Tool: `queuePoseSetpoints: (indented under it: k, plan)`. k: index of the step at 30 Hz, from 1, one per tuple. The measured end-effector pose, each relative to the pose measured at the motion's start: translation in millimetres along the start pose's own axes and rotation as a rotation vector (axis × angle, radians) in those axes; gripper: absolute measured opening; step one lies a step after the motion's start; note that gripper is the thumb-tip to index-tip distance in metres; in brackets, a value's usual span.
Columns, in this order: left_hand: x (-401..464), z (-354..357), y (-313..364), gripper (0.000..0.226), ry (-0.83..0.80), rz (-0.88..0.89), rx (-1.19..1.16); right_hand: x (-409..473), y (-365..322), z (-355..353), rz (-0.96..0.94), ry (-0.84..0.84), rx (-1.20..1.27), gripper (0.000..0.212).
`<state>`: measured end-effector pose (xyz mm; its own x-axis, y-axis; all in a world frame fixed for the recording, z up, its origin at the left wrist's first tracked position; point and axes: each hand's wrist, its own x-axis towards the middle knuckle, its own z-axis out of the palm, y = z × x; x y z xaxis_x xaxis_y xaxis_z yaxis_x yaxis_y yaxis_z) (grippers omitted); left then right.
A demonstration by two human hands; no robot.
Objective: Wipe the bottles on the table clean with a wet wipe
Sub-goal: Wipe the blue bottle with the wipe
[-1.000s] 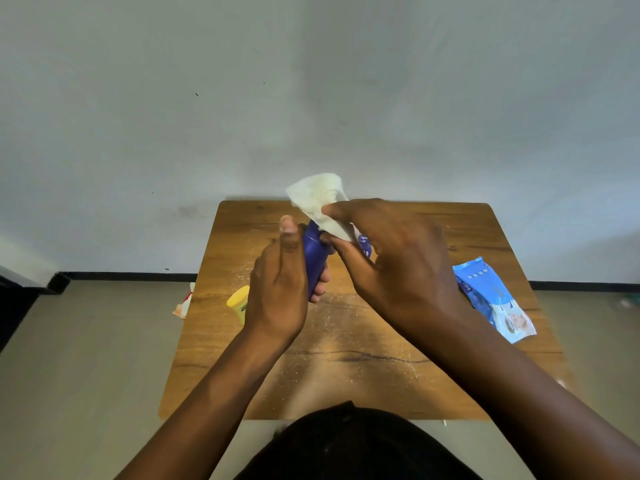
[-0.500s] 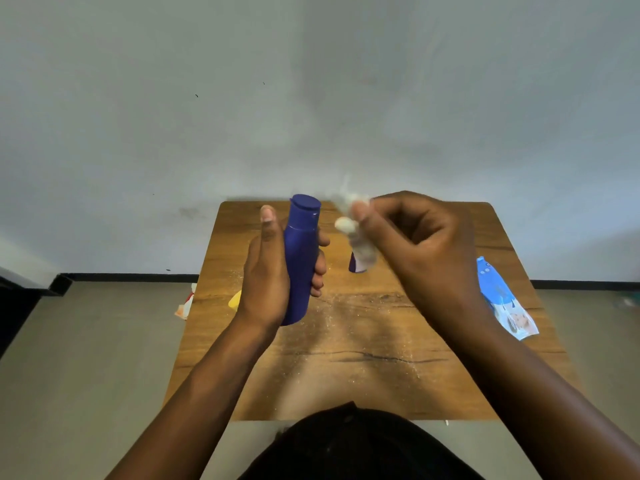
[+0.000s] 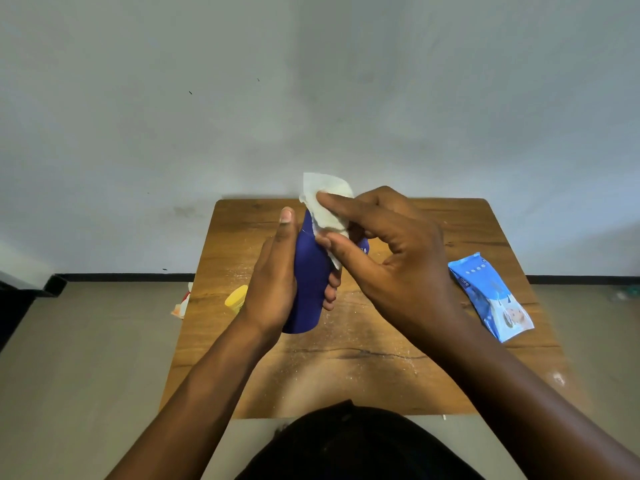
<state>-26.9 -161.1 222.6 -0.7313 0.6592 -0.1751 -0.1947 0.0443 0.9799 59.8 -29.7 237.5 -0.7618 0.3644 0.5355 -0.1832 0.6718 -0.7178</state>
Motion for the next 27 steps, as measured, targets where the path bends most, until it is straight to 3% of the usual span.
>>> queuePoseSetpoints:
  k: [8, 13, 20, 23, 27]
  plan:
    - [-3, 8, 2, 0.073, 0.147, 0.031, 0.180, 7, -5, 0, 0.250, -0.083, 0.129, 0.044]
    - [-10, 4, 11, 0.074, -0.018, -0.009, 0.018, 8, -10, -3, 0.317, -0.041, 0.473, 0.032]
    - [-17, 3, 18, 0.067, -0.330, -0.277, -0.368, 15, -2, -9, 0.378, -0.079, 0.758, 0.021]
    - [-18, 7, 17, 0.057, -0.394, -0.304, -0.477, 17, -3, -12, 0.406, -0.112, 0.775, 0.026]
    - [-16, 9, 17, 0.062, -0.304, -0.223, -0.360, 16, -8, -18, 0.315, -0.133, 0.609, 0.026]
